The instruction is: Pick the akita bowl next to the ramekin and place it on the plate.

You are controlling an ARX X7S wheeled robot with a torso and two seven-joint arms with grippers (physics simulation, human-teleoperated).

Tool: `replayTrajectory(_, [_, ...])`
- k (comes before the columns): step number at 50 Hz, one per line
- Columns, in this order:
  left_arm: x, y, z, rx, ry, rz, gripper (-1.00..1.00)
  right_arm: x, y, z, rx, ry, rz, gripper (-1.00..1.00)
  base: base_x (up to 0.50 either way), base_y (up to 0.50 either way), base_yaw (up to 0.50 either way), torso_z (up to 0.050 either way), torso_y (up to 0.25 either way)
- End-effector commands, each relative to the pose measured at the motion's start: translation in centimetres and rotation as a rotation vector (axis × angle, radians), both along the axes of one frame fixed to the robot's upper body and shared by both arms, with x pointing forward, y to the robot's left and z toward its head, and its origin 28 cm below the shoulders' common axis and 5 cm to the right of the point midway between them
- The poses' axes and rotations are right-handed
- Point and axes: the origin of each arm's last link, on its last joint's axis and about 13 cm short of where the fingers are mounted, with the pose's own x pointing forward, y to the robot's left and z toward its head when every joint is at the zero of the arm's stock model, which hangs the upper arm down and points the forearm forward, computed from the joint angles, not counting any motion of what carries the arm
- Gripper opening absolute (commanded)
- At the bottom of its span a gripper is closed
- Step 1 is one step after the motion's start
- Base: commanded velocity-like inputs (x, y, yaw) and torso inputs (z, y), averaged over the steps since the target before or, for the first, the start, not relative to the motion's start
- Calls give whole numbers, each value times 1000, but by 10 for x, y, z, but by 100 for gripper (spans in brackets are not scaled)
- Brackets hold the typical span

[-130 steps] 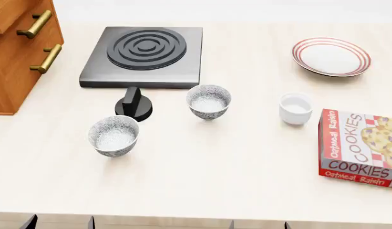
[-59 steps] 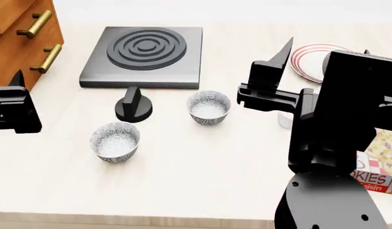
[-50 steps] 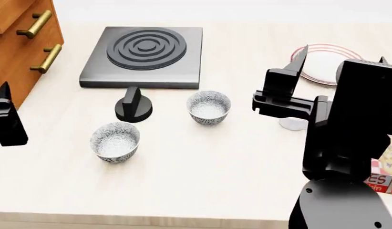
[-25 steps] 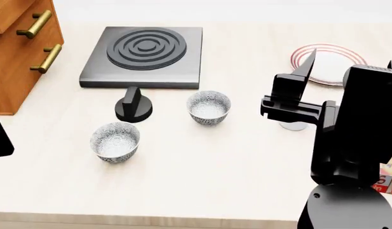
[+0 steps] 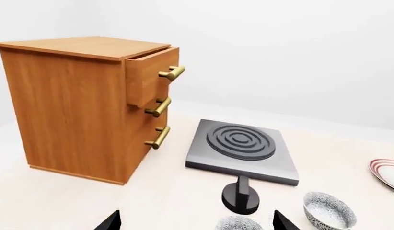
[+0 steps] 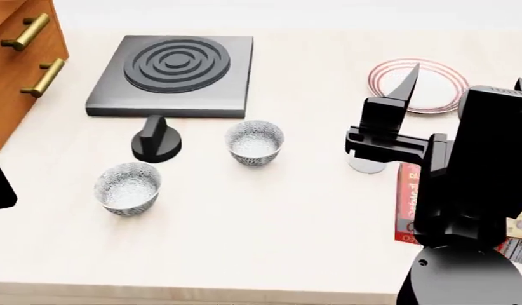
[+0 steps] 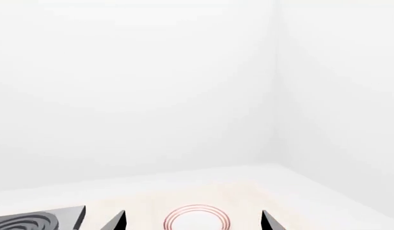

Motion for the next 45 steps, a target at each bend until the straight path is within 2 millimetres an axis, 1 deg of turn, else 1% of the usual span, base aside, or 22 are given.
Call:
replayTrajectory(1, [0,0,1,-32,-20,-9,100,-2,-2,1,17,-10,0,100,-16,-375,0,0,0])
replayTrajectory(18, [0,0,0,-33,-20,-10,100,-2,-2,0,24,-8,-5,100,-15,-376,0,0,0])
replayTrajectory(45, [0,0,1,-35,-23,-12,100,-1,-2,0,33,-4,-5,100,-14,-332,0,0,0])
